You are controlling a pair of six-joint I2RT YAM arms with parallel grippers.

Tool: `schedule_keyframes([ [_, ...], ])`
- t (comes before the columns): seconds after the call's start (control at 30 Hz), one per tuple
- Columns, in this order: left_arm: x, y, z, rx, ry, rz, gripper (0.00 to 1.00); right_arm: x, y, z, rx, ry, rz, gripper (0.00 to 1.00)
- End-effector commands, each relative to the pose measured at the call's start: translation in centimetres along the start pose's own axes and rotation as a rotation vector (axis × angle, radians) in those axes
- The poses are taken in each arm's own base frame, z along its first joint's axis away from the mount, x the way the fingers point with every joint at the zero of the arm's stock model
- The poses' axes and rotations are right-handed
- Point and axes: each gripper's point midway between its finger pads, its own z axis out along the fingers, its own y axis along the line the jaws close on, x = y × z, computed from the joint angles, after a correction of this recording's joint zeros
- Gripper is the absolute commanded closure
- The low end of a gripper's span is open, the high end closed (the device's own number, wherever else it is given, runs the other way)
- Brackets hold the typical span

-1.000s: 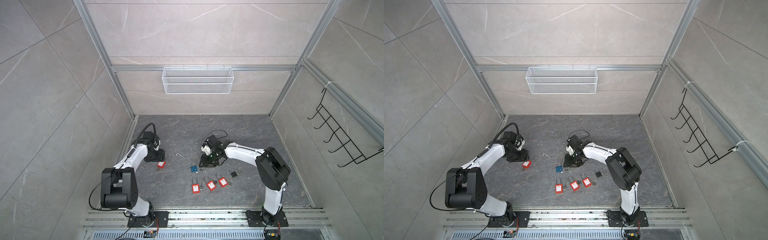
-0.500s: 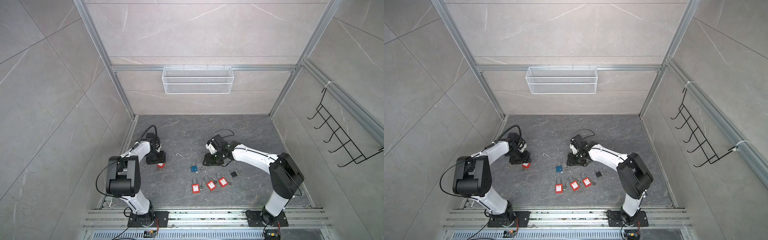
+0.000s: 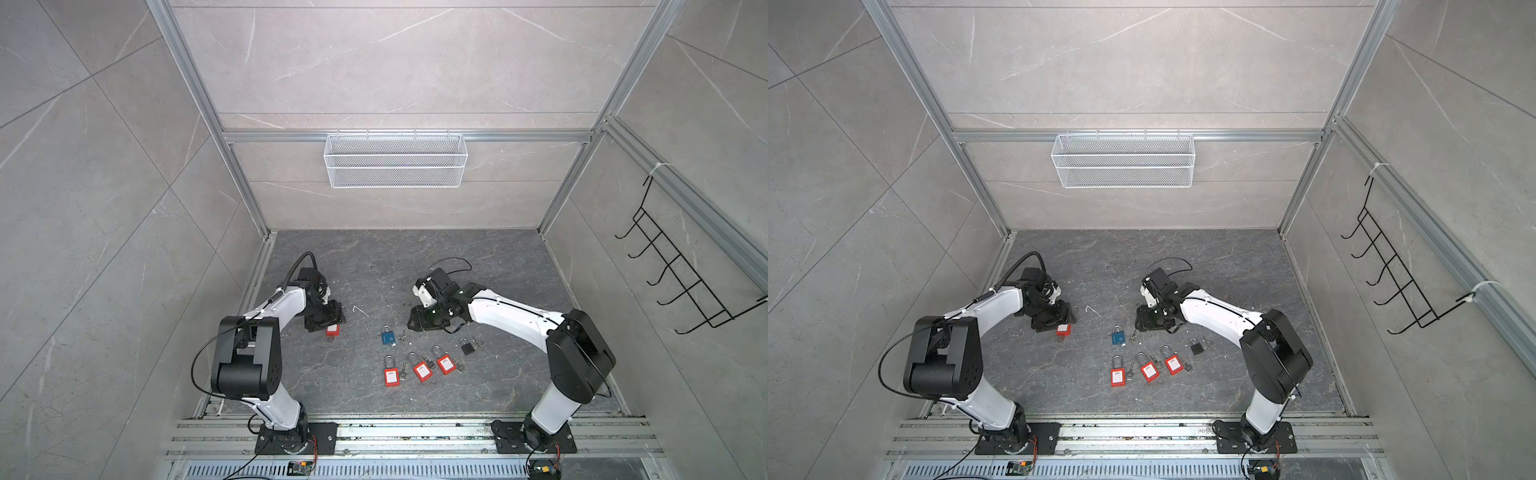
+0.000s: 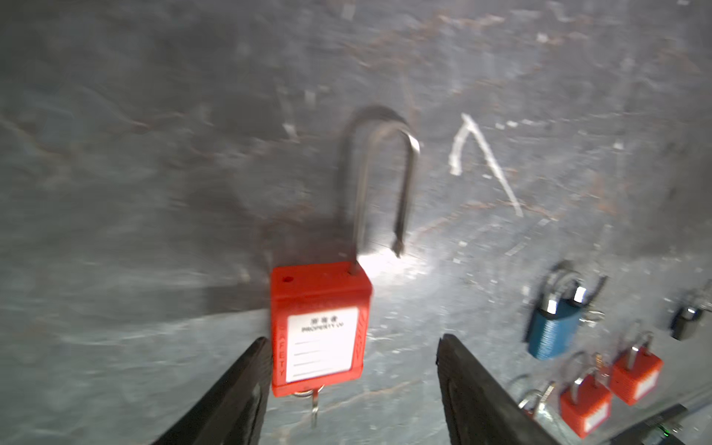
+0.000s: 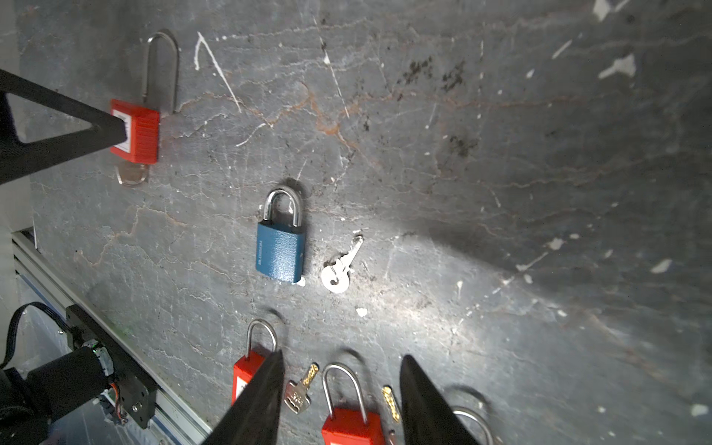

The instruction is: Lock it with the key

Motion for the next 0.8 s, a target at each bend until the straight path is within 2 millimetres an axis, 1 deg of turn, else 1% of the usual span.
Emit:
schedule_keyframes([
  [0.0,-0.3,-3.8,-0.5,0.133,-0.056,-0.045,0.30,-2.1,1.7,-2.4,-0.020,-0.079,-0.141,0.50],
  [0.13,0.0,-6.1,0.6,0.211,-0.073,-0.064,0.30,-3.5,2.4,-3.4,-0.003,-0.092,-0.226,0.50],
  [0.2,-0.1,-7.2,0.7,0.233,-0.088,-0.045,0.30,-4.2,2.8,-3.6,-0.003,-0.105,-0.254,0.50],
  [0.27,-0.5,-7.9,0.0,0.249,-0.121,-0.033,0.30,-4.8,3.1,-3.8,-0.004,-0.123,-0.282,0.50],
  [0.37,-1.5,-8.0,-2.8,0.235,-0.229,-0.009,0.30,-6.0,3.8,-4.3,-0.013,-0.163,-0.308,0.50],
  [0.43,-2.2,-7.3,-5.2,0.201,-0.306,-0.003,0.30,-6.1,4.4,-4.0,-0.005,-0.159,-0.331,0.50],
  [0.47,-2.4,-6.7,-6.0,0.189,-0.327,-0.015,0.30,-6.1,4.7,-3.8,0.009,-0.150,-0.343,0.50],
  [0.57,-2.9,-4.2,-8.4,0.155,-0.364,-0.080,0.30,-6.1,5.6,-2.5,0.057,-0.099,-0.348,0.50],
  [0.67,-3.2,-1.4,-10.6,0.124,-0.418,-0.130,0.30,-5.9,7.7,-0.8,0.075,-0.066,-0.366,0.49],
  [0.77,-3.7,0.6,-12.9,0.089,-0.503,-0.128,0.29,-5.7,9.8,1.1,0.077,-0.032,-0.343,0.48],
])
